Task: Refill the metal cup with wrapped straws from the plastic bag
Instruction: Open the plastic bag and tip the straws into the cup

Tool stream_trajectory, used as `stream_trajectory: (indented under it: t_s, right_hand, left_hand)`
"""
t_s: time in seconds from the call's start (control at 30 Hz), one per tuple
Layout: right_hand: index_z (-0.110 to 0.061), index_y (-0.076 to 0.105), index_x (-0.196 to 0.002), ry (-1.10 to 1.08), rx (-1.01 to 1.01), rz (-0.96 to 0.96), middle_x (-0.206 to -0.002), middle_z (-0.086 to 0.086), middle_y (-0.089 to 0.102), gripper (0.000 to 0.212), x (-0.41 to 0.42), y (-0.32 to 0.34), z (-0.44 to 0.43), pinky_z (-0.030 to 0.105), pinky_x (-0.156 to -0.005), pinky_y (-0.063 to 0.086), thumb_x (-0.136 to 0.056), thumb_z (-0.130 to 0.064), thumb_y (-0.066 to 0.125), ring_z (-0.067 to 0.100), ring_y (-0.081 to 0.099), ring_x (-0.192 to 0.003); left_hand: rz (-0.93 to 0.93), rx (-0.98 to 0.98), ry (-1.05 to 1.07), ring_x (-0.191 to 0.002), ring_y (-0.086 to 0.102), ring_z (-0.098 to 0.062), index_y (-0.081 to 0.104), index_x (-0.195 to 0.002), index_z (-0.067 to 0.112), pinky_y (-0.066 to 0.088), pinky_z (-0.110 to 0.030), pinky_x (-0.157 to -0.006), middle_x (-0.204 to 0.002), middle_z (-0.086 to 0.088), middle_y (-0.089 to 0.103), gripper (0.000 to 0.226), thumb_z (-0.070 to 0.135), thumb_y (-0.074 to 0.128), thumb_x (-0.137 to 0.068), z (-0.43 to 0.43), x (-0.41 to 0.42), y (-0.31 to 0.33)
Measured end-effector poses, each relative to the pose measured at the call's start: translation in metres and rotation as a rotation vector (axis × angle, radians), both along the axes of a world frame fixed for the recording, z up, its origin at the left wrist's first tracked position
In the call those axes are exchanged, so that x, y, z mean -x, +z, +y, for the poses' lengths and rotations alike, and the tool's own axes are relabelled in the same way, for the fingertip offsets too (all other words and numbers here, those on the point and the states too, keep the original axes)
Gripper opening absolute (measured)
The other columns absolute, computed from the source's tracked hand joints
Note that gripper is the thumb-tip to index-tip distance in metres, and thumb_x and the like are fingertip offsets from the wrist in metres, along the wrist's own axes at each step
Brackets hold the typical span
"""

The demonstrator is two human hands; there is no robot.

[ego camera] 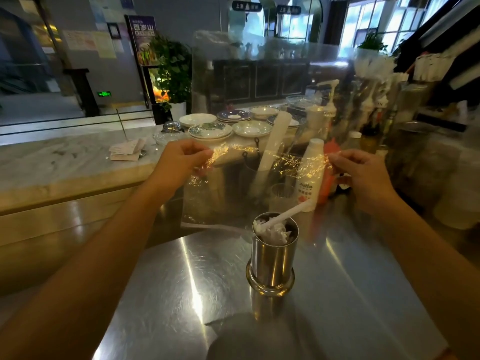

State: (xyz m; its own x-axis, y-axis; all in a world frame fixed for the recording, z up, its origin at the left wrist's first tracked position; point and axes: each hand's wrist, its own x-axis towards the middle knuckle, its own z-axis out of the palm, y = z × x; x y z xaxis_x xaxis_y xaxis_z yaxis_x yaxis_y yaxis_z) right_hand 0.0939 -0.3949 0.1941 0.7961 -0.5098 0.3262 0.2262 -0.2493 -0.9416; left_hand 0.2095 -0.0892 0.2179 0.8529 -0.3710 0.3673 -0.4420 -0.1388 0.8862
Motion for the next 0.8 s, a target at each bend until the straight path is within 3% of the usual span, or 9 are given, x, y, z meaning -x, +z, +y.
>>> stream_trajectory:
  t_s: [0.27,0.43,0.67,0.8]
  right_hand:
    - [-0.022,0.066,-0.076,-0.055,0.02,-0.104,-0.06,-0.01,0.067,0.009,0.007,0.02,0.002,0.011,-0.043,0.044,-0.084,-0.021,0.062,0.0,0.058,-0.05]
    - [-0.021,0.066,-0.075,-0.071,0.009,-0.115,-0.07,-0.001,0.064,0.01,0.011,0.019,0.002,0.014,-0.045,0.046,-0.084,-0.018,0.062,0.002,0.058,-0.052]
    - [-0.024,0.067,-0.071,-0.094,-0.049,-0.152,-0.06,-0.01,0.067,0.014,0.013,0.024,-0.005,0.016,-0.047,0.047,-0.082,-0.016,0.064,0.005,0.058,-0.053]
    - [-0.014,0.068,-0.088,-0.104,-0.079,-0.121,-0.069,-0.004,0.067,0.009,0.012,0.01,-0.008,0.023,-0.048,0.048,-0.081,-0.018,0.065,0.008,0.06,-0.054]
  left_hand:
    - [-0.025,0.015,0.058,-0.076,0.066,-0.015,0.063,-0.086,0.018,0.056,-0.024,-0.068,-0.085,-0.003,0.067,0.008,0.017,0.056,-0.088,-0.009,0.004,0.008]
    - [-0.031,0.021,0.06,-0.077,0.065,-0.019,0.063,-0.088,0.014,0.056,-0.02,-0.063,-0.085,-0.005,0.067,0.008,0.015,0.055,-0.089,-0.014,0.009,0.011]
    - [-0.025,0.008,0.011,-0.071,0.065,-0.013,0.063,-0.082,0.018,0.056,-0.021,-0.062,-0.08,-0.002,0.067,0.011,0.015,0.055,-0.089,-0.019,0.01,0.016]
    - [0.043,0.045,0.016,-0.063,0.066,-0.009,0.065,-0.08,0.019,0.055,-0.02,-0.057,-0.068,0.005,0.07,0.013,0.01,0.058,-0.087,-0.022,0.012,0.011]
